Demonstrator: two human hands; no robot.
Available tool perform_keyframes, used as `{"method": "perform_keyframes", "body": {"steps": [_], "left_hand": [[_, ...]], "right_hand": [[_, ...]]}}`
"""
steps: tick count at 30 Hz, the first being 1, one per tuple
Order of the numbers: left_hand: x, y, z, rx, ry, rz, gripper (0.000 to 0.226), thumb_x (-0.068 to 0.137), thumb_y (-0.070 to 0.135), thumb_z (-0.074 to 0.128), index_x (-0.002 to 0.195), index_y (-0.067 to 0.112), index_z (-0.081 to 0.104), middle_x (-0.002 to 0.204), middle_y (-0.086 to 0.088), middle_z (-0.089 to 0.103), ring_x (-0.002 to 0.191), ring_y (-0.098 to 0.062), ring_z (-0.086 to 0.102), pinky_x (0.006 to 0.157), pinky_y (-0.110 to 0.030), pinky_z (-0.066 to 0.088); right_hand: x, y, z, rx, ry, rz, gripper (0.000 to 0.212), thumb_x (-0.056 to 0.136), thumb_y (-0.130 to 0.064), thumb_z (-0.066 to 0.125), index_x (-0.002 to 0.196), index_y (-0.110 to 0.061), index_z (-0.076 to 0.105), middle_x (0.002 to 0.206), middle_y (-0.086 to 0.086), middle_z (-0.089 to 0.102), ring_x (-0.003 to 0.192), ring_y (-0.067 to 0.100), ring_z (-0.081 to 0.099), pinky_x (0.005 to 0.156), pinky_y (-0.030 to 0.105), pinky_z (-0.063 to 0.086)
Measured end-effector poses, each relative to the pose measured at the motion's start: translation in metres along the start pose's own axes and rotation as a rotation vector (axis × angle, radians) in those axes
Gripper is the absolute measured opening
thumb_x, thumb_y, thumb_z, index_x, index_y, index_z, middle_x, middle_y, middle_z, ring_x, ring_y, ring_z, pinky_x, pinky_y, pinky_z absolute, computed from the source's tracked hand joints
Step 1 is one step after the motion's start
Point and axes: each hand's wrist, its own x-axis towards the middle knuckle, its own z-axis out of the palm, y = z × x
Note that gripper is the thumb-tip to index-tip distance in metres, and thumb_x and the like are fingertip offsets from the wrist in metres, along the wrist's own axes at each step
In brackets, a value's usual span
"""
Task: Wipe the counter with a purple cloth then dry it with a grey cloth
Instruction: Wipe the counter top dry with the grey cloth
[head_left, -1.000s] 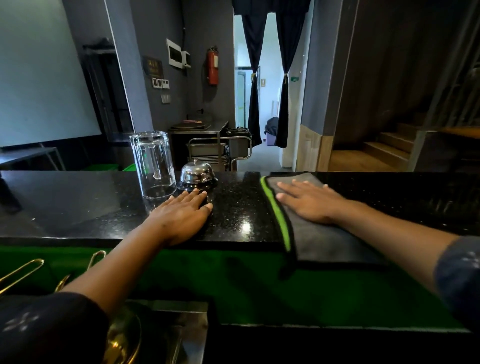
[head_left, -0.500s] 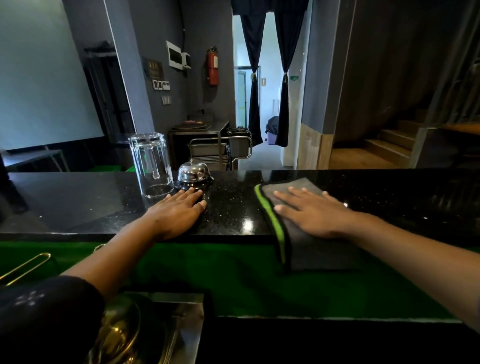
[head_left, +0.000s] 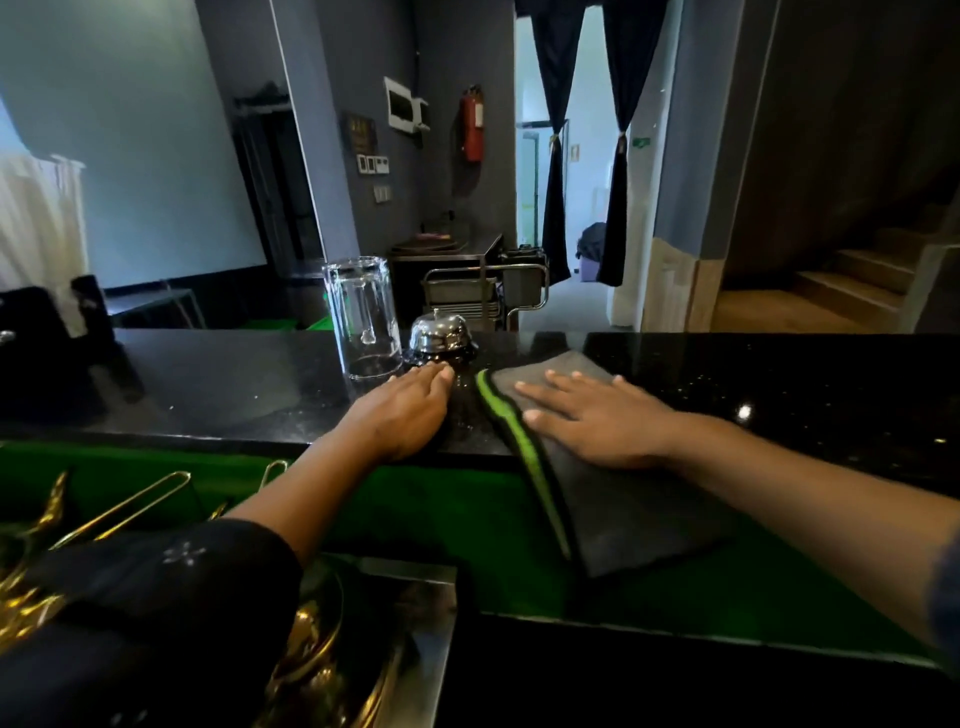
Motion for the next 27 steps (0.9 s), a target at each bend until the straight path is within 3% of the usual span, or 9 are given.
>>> {"method": "perform_keyframes", "body": {"steps": [4, 7, 12, 15, 19, 22, 27], "left_hand": [[-0.006, -0.023, -0.008, 0.086, -0.088, 0.005, 0.056, 0.102, 0.041, 0.017, 0.151, 0.015, 0.016, 0.159, -0.005, 0.012, 0.147, -0.016, 0.009, 0.117, -0.034, 0.006], [-0.008, -0.041, -0.010, 0.168, -0.187, -0.047, 0.059, 0.101, 0.043, 0.014, 0.152, 0.015, 0.005, 0.160, -0.005, -0.002, 0.147, -0.017, -0.004, 0.117, -0.034, -0.003], [-0.010, -0.038, -0.013, 0.176, -0.166, -0.036, 0.056, 0.102, 0.040, 0.013, 0.152, 0.018, 0.004, 0.160, -0.002, -0.002, 0.147, -0.014, -0.004, 0.118, -0.033, -0.004], [-0.012, -0.042, -0.013, 0.183, -0.156, -0.017, 0.054, 0.102, 0.037, 0.013, 0.152, 0.019, 0.005, 0.160, -0.001, -0.002, 0.147, -0.013, -0.004, 0.117, -0.035, -0.006], [-0.009, -0.045, -0.007, 0.183, -0.149, -0.015, 0.055, 0.102, 0.036, 0.014, 0.152, 0.017, 0.005, 0.160, -0.001, -0.002, 0.147, -0.014, -0.003, 0.119, -0.035, -0.003], [-0.007, -0.044, -0.006, 0.202, -0.111, -0.032, 0.056, 0.101, 0.035, 0.015, 0.152, 0.016, 0.006, 0.160, -0.002, 0.000, 0.147, -0.014, -0.001, 0.119, -0.034, -0.001], [-0.009, -0.043, -0.008, 0.186, -0.128, -0.041, 0.056, 0.100, 0.036, 0.014, 0.152, 0.016, 0.006, 0.160, -0.002, 0.000, 0.147, -0.015, -0.001, 0.118, -0.034, -0.002]], "right_hand": [[0.013, 0.026, -0.008, 0.017, 0.002, 0.175, 0.059, 0.095, -0.065, 0.011, 0.150, -0.046, 0.005, 0.163, -0.004, 0.000, 0.149, 0.021, 0.001, 0.115, 0.052, -0.003], [0.037, 0.004, -0.003, -0.012, 0.039, 0.252, 0.065, 0.093, -0.067, 0.010, 0.152, -0.041, 0.005, 0.163, 0.002, 0.000, 0.149, 0.026, 0.003, 0.117, 0.056, -0.002], [0.045, -0.067, 0.003, 0.000, 0.022, 0.063, 0.059, 0.096, -0.061, 0.012, 0.152, -0.041, 0.006, 0.163, 0.001, 0.000, 0.149, 0.024, 0.001, 0.117, 0.053, -0.003], [0.014, -0.058, 0.002, -0.003, 0.000, -0.065, 0.053, 0.099, -0.057, 0.013, 0.150, -0.047, 0.005, 0.162, -0.007, 0.000, 0.149, 0.018, 0.000, 0.116, 0.050, -0.002], [-0.003, -0.001, -0.007, 0.024, -0.044, 0.131, 0.051, 0.099, -0.054, 0.011, 0.149, -0.047, 0.003, 0.162, -0.006, -0.003, 0.149, 0.019, -0.002, 0.115, 0.053, -0.003], [0.027, -0.005, -0.010, 0.004, -0.003, 0.255, 0.056, 0.098, -0.059, 0.010, 0.152, -0.043, 0.005, 0.163, 0.000, -0.002, 0.149, 0.023, 0.000, 0.115, 0.054, -0.003], [0.046, -0.084, 0.009, -0.010, 0.012, 0.110, 0.058, 0.097, -0.060, 0.009, 0.152, -0.042, 0.004, 0.163, 0.002, -0.002, 0.149, 0.026, -0.002, 0.117, 0.055, -0.005]]}}
